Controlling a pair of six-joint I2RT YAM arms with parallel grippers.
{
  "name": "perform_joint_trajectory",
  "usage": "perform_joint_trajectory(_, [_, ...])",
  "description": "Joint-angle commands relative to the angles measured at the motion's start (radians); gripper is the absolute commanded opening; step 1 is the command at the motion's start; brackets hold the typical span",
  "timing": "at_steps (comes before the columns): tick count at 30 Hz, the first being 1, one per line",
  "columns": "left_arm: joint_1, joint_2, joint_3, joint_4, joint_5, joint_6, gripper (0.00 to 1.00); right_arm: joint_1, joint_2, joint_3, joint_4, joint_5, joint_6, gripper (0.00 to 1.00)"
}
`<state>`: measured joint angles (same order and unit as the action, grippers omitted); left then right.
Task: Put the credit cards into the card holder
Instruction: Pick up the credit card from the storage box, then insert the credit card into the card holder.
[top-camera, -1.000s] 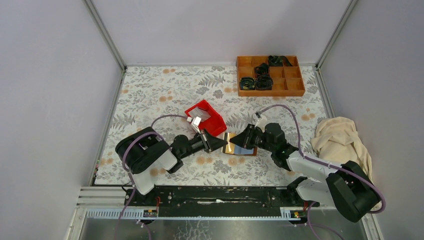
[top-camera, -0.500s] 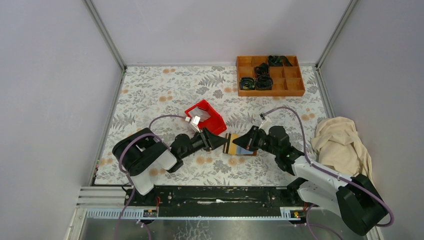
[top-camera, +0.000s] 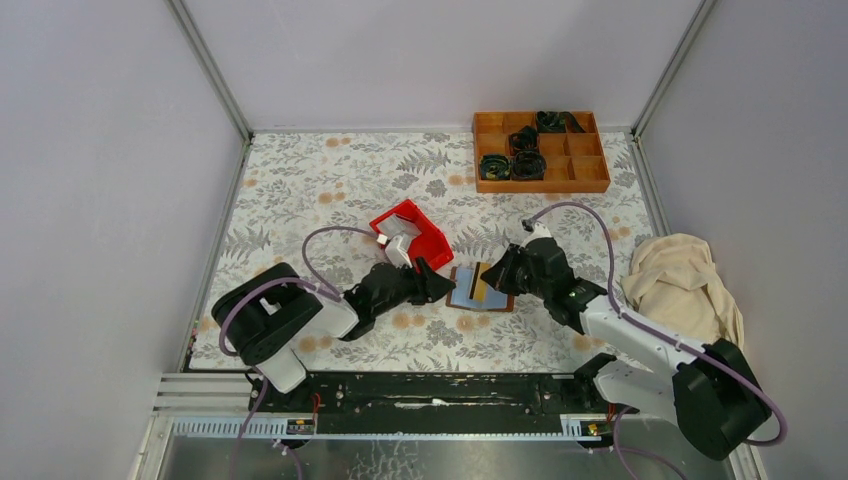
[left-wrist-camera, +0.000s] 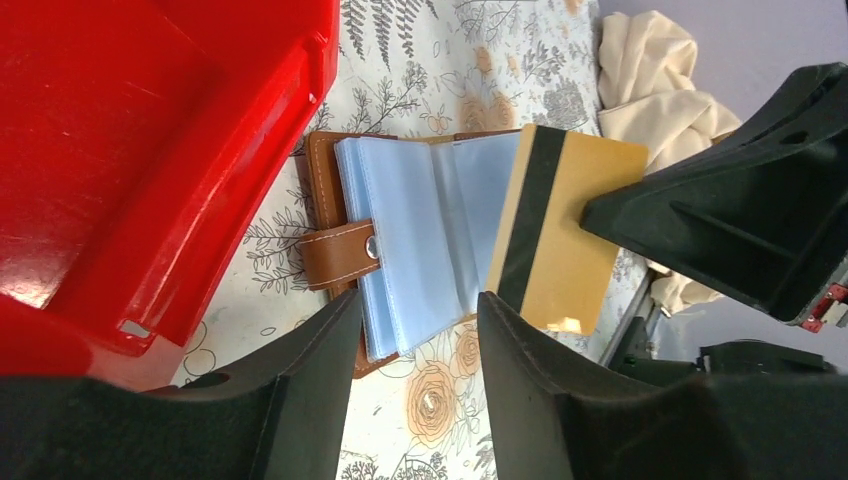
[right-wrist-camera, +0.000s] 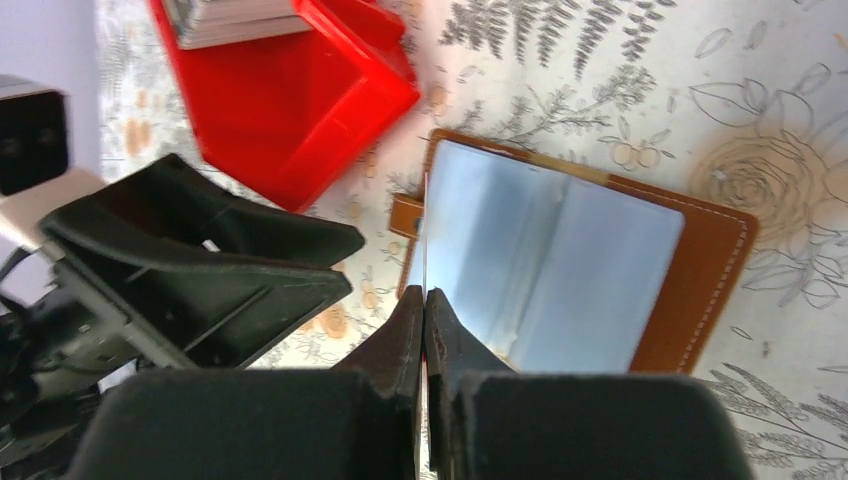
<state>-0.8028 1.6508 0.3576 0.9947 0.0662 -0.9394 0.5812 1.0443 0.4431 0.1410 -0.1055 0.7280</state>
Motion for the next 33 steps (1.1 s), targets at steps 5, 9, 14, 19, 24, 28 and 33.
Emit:
perform_joint_trajectory(5, [-0.048, -0.054, 0.074, -0.222, -0.099, 0.131, 0.51, -0.046, 0.107, 0.101, -0.095, 0.065, -0.028, 0.00])
perform_joint_trajectory(9, [-0.056, -0.049, 0.077, -0.246, -0.103, 0.147, 0.48, -0.071, 0.135, 0.105, -0.104, 0.047, -0.030, 0.00])
perform_joint_trajectory(14, [-0.062, -0.031, 0.075, -0.252, -0.101, 0.153, 0.46, -0.099, 0.147, 0.099, -0.102, 0.023, -0.030, 0.00])
perform_joint_trajectory(19, [-0.070, -0.012, 0.076, -0.249, -0.097, 0.157, 0.44, -0.126, 0.164, 0.089, -0.088, -0.021, -0.030, 0.00])
perform_joint_trajectory(24, [-0.078, 0.008, 0.082, -0.250, -0.096, 0.158, 0.43, -0.149, 0.188, 0.069, -0.049, -0.080, -0.016, 0.00])
perform_joint_trajectory(28, [-0.082, 0.016, 0.076, -0.248, -0.101, 0.157, 0.41, -0.160, 0.179, 0.047, -0.027, -0.117, -0.001, 0.00])
perform_joint_trajectory(33, [-0.084, 0.022, 0.068, -0.242, -0.108, 0.153, 0.39, -0.168, 0.154, 0.033, -0.030, -0.136, 0.004, 0.00])
